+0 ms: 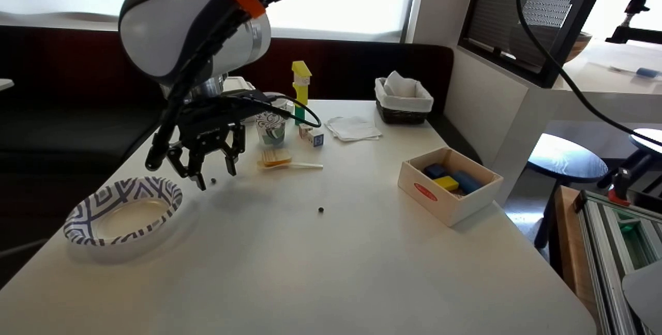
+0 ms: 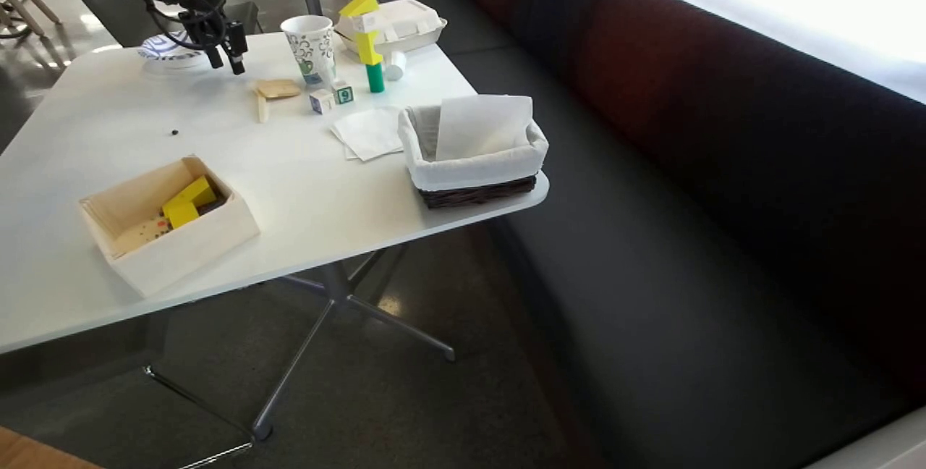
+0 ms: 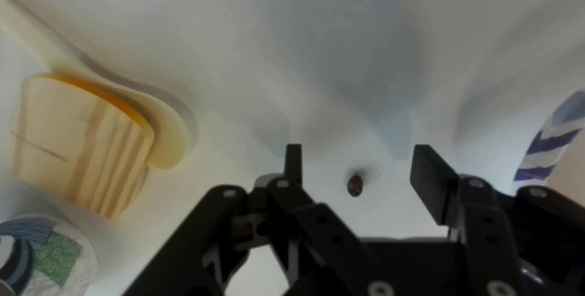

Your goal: Put one coffee bean from the counter in the coffee cup.

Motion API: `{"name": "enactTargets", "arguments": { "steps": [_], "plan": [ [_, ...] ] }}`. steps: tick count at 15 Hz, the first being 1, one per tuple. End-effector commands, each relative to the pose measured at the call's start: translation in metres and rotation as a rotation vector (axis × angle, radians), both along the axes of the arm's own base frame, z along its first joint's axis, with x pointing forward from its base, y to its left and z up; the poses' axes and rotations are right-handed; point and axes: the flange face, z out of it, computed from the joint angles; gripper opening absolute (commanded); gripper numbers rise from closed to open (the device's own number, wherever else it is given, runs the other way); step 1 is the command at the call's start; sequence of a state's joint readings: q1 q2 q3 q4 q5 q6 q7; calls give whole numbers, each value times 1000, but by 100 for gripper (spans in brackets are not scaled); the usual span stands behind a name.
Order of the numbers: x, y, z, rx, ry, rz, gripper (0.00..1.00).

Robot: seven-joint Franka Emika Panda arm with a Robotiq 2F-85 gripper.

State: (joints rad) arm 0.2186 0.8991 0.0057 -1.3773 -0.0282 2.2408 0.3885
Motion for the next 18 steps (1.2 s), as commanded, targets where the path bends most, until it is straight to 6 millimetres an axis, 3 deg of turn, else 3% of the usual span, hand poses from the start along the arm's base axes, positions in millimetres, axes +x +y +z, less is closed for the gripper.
{"name": "enactTargets", "arguments": {
  "steps": [1, 7, 10, 12, 13, 14, 18],
  "plan": [
    [7, 2, -6, 0, 5, 1, 60],
    [14, -3, -13, -10, -5, -2, 59],
    [16, -3, -15, -9, -8, 1, 45],
    [17, -3, -15, -10, -9, 1, 44],
    [17, -2, -14, -10, -11, 2, 35],
    [17, -2, -14, -10, -9, 2, 39],
    [16, 0, -14, -9, -6, 1, 39]
  ]
}}
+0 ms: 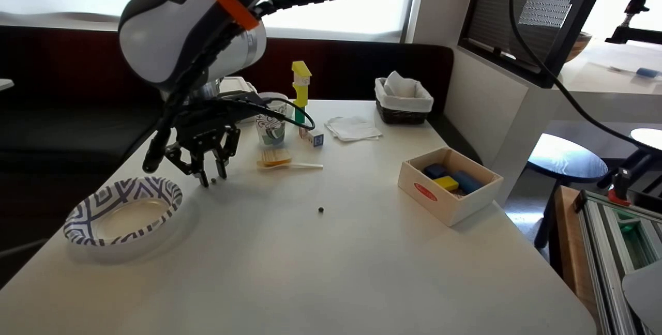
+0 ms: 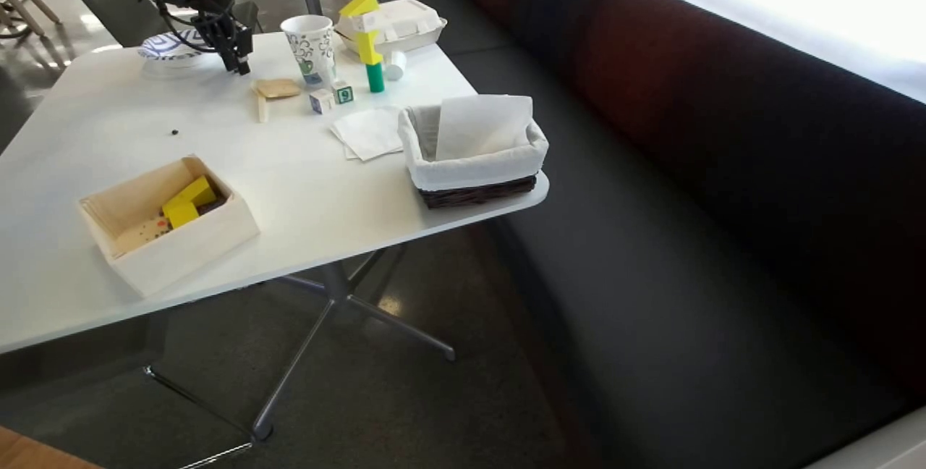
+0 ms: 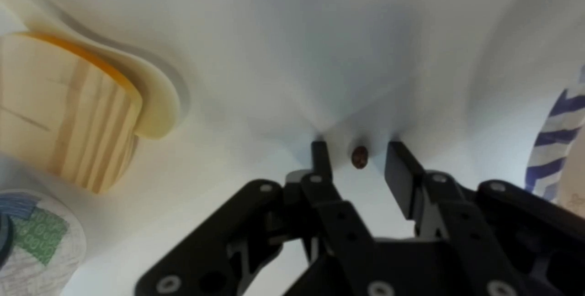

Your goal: Put one coffee bean from the counter in the coffee cup.

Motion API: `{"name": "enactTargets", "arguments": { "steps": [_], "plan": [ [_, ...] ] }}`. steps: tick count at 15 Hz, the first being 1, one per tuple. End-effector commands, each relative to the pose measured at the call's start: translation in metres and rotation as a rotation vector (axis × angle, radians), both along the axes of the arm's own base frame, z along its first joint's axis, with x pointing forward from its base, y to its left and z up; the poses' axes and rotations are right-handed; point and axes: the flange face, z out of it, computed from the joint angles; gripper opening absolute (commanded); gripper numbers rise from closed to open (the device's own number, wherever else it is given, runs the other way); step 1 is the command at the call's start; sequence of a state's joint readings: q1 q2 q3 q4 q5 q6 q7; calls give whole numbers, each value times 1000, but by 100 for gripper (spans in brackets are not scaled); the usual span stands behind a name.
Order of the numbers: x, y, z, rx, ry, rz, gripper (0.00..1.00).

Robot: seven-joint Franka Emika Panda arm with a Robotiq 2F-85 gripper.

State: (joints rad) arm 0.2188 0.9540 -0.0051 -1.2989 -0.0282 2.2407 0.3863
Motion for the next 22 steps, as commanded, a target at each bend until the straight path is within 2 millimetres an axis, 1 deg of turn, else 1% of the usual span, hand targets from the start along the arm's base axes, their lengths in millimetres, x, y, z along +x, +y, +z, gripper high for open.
{"name": "enactTargets", "arguments": {
  "steps": [1, 2, 5, 8, 11, 12, 13, 16, 19, 22],
  "plan": [
    [1, 3, -7, -4, 20, 5, 40],
    [0, 4, -7, -3, 23, 4, 41],
    [-2, 6, -5, 4, 28, 6, 41],
    [-2, 8, -4, 14, 29, 8, 36],
    [-3, 10, -3, 16, 30, 10, 14],
    [-3, 11, -3, 18, 29, 12, 2],
    [-4, 12, -3, 20, 29, 14, 0],
    [-3, 12, 0, 17, 22, 15, 1],
    [-2, 14, 13, 16, 6, 12, 1],
    [0, 13, 19, 14, -2, 8, 1]
  ]
}}
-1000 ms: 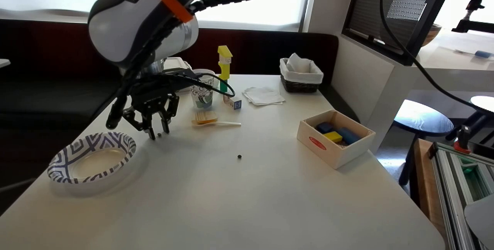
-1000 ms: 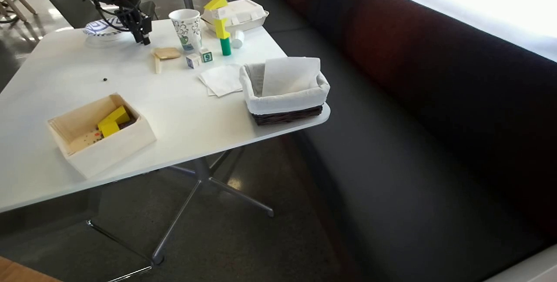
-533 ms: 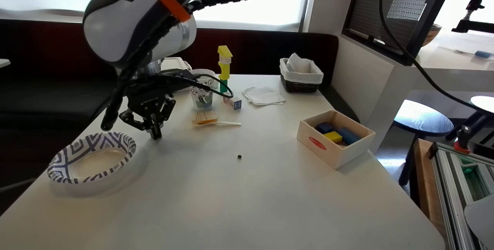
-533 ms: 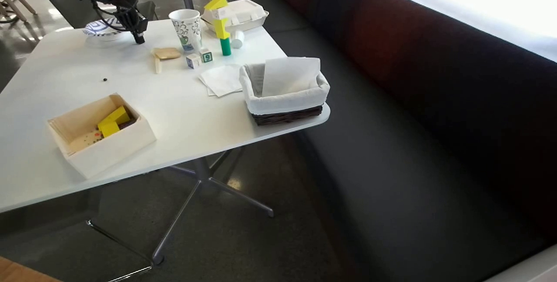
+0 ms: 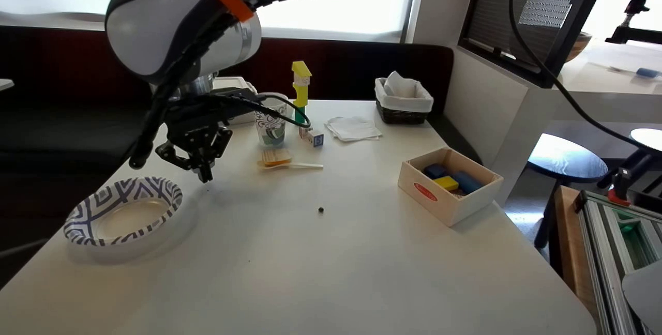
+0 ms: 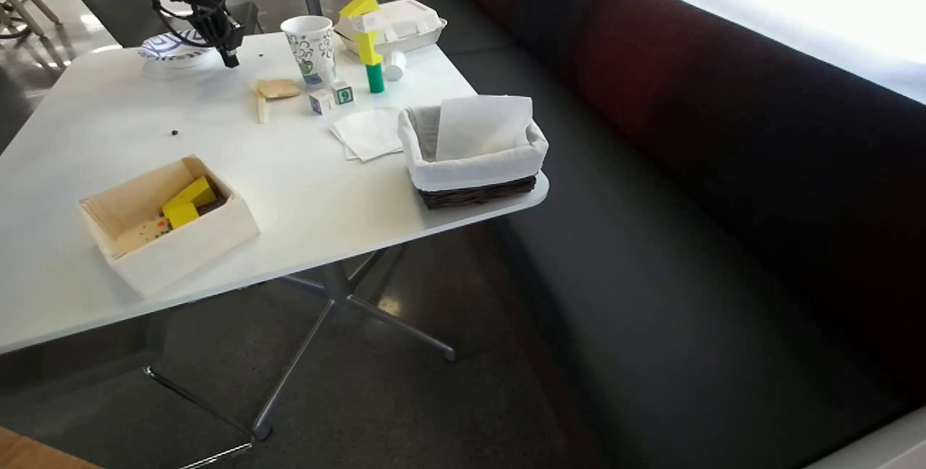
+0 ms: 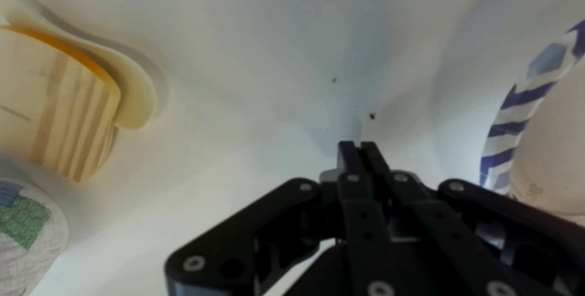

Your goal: Put one coffee bean from the counter in the coffee cup.

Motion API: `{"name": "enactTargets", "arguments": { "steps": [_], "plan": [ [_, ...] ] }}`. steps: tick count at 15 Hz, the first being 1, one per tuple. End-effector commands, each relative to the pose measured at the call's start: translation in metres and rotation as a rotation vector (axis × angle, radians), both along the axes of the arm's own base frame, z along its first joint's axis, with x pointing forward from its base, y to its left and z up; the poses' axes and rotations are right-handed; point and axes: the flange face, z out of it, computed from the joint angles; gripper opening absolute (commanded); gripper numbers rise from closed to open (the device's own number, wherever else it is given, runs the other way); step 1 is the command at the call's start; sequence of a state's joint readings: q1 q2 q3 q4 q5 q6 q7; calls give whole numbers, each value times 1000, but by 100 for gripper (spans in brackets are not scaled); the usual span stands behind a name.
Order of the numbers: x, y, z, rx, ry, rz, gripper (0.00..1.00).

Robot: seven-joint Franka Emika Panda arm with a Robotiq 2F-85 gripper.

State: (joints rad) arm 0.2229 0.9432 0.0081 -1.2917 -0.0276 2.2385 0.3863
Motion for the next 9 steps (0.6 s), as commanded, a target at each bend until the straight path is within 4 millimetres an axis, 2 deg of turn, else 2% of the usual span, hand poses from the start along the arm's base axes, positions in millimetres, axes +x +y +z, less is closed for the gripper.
{"name": "enactTargets", "arguments": {
  "steps": [1, 9],
  "plan": [
    [-1, 1, 8, -1, 13, -5, 1],
    [-2, 0, 14, -10, 16, -26, 1]
  ]
}}
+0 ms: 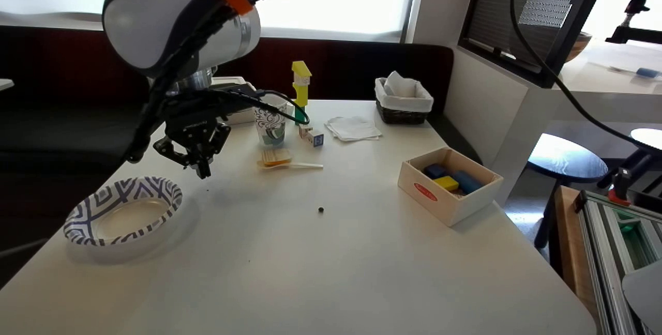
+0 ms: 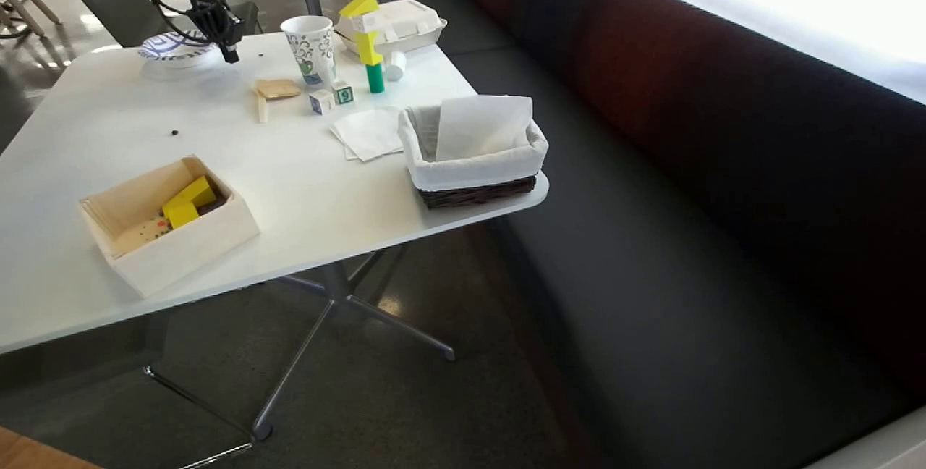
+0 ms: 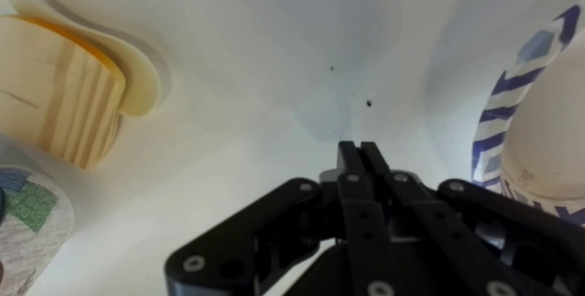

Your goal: Put one coffee bean from the counter in the coffee cup.

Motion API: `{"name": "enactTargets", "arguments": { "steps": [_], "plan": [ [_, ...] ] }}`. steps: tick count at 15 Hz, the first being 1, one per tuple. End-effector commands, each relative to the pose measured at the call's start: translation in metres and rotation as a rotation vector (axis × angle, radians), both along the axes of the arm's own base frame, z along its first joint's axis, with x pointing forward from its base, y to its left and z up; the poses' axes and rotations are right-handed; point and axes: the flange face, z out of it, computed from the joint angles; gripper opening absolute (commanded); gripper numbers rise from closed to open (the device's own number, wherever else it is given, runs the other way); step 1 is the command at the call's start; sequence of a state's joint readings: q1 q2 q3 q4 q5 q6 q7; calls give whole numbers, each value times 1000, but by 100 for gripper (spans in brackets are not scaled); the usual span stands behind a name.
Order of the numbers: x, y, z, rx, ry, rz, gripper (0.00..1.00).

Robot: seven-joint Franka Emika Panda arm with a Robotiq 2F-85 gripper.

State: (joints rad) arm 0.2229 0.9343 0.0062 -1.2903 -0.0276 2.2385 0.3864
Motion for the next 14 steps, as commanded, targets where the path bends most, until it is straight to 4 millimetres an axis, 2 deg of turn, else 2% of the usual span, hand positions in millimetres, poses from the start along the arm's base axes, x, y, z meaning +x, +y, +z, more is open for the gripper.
{"name": "enactTargets", "arguments": {
  "steps": [1, 3, 5, 9, 12, 13, 14],
  "plan": [
    [-6, -1, 13, -11, 26, -40, 1],
    [-12, -6, 35, 2, 23, -84, 1],
    [-17, -16, 66, 13, -10, -156, 1],
    [-28, -60, 119, -35, -92, -370, 1],
    [-29, -109, 141, -74, -151, -520, 1],
    [-15, -89, 137, -49, -123, -437, 1],
    [-15, -99, 144, -54, -131, -451, 5]
  ]
}}
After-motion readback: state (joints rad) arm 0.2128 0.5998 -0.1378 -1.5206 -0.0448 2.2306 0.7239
